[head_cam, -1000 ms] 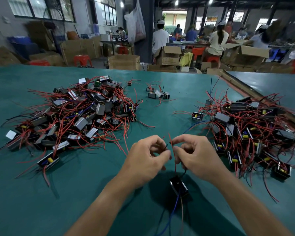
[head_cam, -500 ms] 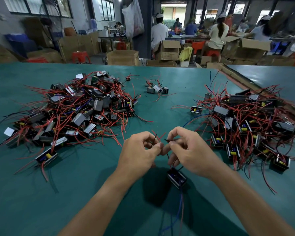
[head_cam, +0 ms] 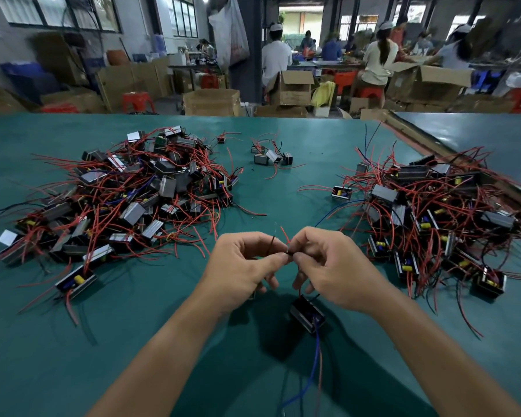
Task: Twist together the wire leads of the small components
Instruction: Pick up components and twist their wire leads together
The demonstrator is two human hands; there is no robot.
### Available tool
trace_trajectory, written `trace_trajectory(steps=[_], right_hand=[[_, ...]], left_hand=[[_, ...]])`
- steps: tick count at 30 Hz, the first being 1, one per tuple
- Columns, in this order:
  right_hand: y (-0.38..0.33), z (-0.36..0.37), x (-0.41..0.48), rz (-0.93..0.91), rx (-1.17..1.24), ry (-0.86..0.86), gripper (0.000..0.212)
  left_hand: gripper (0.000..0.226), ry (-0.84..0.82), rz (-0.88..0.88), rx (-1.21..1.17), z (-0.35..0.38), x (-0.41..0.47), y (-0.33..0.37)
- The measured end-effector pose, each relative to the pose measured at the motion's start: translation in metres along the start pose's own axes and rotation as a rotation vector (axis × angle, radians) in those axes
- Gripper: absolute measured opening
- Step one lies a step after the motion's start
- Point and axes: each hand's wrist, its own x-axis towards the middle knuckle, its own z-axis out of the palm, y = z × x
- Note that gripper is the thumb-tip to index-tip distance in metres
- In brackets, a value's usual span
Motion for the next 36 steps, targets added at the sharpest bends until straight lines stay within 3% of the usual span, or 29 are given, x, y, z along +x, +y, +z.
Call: trace_trajectory(steps=[4,12,20,28,36], right_hand=[[-0.0042,-0.0028,-0.0012,0.033,0.031,-0.068,0.02],[-0.0076,-0.0033,-0.0024,0.132,0.132,-0.191,0.018],[-0.0053,-0.0042,-0.0013,0.113,0.165,-0.126,0.008],[-0.0046,-0.0029,-0.0002,0.09,0.099,-0.074,0.022],[0.0005,-0.0004,0.001,0.069,0.098,-0.043,0.029]], left_hand=[[0.004,-0.053,0.018,-0.004,-0.0035,-0.0009,0.0028],[0.01,0.075,0.0,0.019,-0.0031,0.0015,-0.0053],[0.011,0.005,0.003,-0.003,-0.0042,0.0011,0.001],[0.011,0.025,0.046,-0.008,-0.0022,0.0007,-0.0008],[0.027,-0.019,0.085,0.027,0.0018,-0.0012,-0.0009]])
